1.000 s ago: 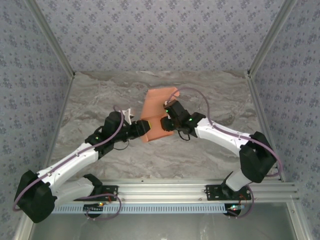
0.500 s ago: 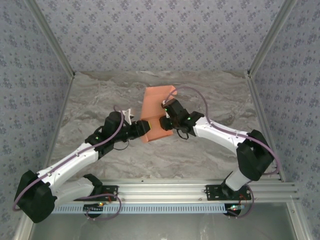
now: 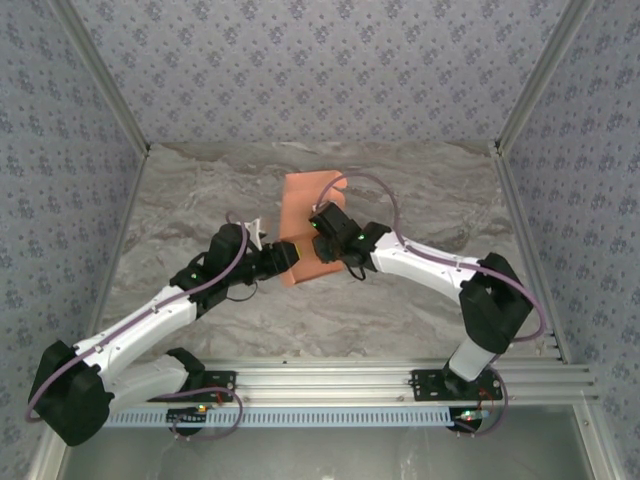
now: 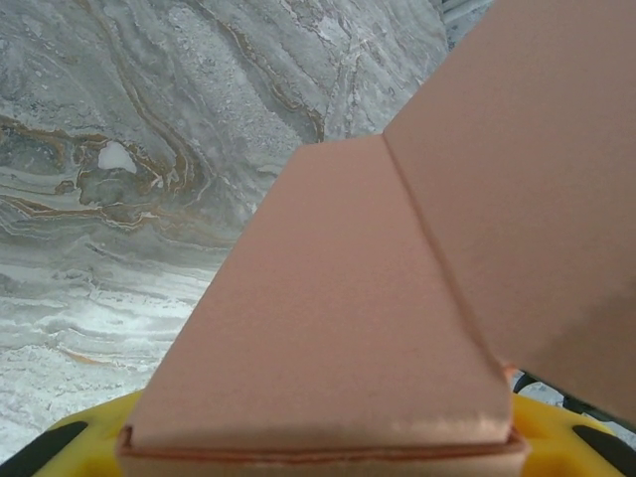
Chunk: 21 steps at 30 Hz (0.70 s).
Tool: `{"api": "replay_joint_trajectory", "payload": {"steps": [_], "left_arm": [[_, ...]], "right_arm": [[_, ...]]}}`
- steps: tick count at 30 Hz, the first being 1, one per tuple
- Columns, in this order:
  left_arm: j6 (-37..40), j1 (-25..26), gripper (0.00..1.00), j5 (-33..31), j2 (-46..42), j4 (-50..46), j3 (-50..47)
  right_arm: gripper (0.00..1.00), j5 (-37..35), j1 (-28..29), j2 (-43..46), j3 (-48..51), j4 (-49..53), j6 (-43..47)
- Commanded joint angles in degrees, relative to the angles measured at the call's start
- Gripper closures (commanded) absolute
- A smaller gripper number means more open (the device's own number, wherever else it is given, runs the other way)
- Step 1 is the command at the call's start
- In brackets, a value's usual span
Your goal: Fold the paper box
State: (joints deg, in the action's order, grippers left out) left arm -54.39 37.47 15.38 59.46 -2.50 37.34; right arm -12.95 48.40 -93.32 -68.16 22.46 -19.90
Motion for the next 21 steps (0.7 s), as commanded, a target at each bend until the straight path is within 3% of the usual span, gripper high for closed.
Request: {"api": "replay_joint_trajectory", "payload": {"steps": [1,5,8,11,16,19,21], "left_arm": [[2.7,0.5,0.61,0.6,-1.1,0.8,1.9],[5.8,0.1,0.6,0.7,-0.8,0.2,2.2],[9.4,-1.6,0.6,4.9,-0.3,-1.4,3.9],[11.3,-3.8,0.6,9.2,-0.7,-2.6,5.2],[6.2,-9.6,0.59,24.9,1.7,5.1,5.4],[5.4,-9.7,0.59,31.7,5.4,7.2,7.7],[4.5,-9.8,0.59,34.9,7.5,9.1,8.8]], "right_arm": [[0.63,6.5,-0.9,6.2,3.3,-1.9,0.7],[0.58,19.0,-5.0,14.5,10.3,-7.1,0.7],[0.56,33.0,-10.6,22.9,19.5,-16.1,-3.3],[0.49,41.3,-16.9,31.1,27.0,-20.5,-7.0],[0.23,51.8,-26.5,40.1,38.0,-31.4,-17.6],[0.19,60.3,-29.5,40.0,40.8,-42.8,-25.8],[0.17,61.6,-29.6,38.7,40.4,-45.5,-28.9]]}}
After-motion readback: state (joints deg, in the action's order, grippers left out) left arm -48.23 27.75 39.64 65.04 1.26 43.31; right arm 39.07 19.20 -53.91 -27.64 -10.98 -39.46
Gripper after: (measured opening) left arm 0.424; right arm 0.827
